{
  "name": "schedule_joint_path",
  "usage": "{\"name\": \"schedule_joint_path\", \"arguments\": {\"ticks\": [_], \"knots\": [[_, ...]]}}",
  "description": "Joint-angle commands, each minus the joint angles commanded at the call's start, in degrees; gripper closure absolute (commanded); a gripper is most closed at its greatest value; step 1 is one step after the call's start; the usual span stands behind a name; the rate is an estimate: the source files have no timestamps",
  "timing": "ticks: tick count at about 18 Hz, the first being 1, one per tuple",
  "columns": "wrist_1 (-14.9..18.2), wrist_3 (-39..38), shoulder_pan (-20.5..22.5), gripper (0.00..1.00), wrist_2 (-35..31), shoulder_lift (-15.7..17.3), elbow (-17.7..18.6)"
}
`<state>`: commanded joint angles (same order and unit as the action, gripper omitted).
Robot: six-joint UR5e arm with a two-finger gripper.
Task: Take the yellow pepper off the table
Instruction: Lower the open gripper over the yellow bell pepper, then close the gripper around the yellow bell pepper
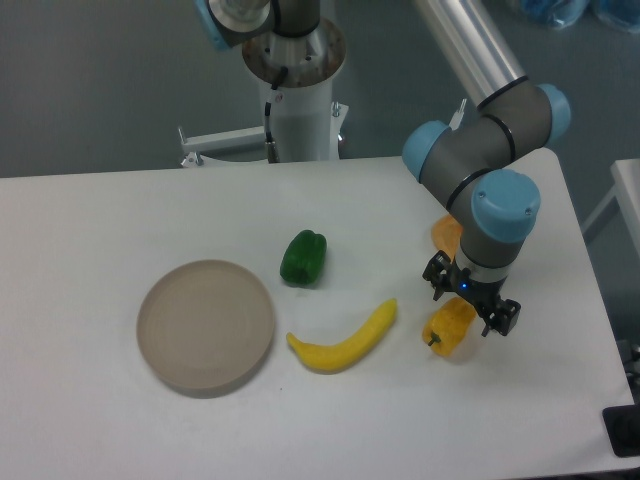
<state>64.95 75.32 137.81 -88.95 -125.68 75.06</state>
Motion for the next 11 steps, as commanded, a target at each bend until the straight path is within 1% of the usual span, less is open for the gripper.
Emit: {"name": "schedule_joint_path", "arguments": {"ticks": [3,6,8,9,10,11], "knots": [[-0.09,-0.09,0.0,0.0,0.0,0.0,1.93],[-0.09,-0.09,0.0,0.0,0.0,-0.17,2.11],[-0.61,0.0,-0.17,0.0,-0.09,-0.88,2.11],[-0.7,0.0,-0.26,0.07,-0.09,-1.05,2.03],[-0.44,0.0,-0.52,0.46,-0.09,-1.23,1.94],[-0.44,0.0,-0.53,0.61,-0.09,-1.23,1.94]]}}
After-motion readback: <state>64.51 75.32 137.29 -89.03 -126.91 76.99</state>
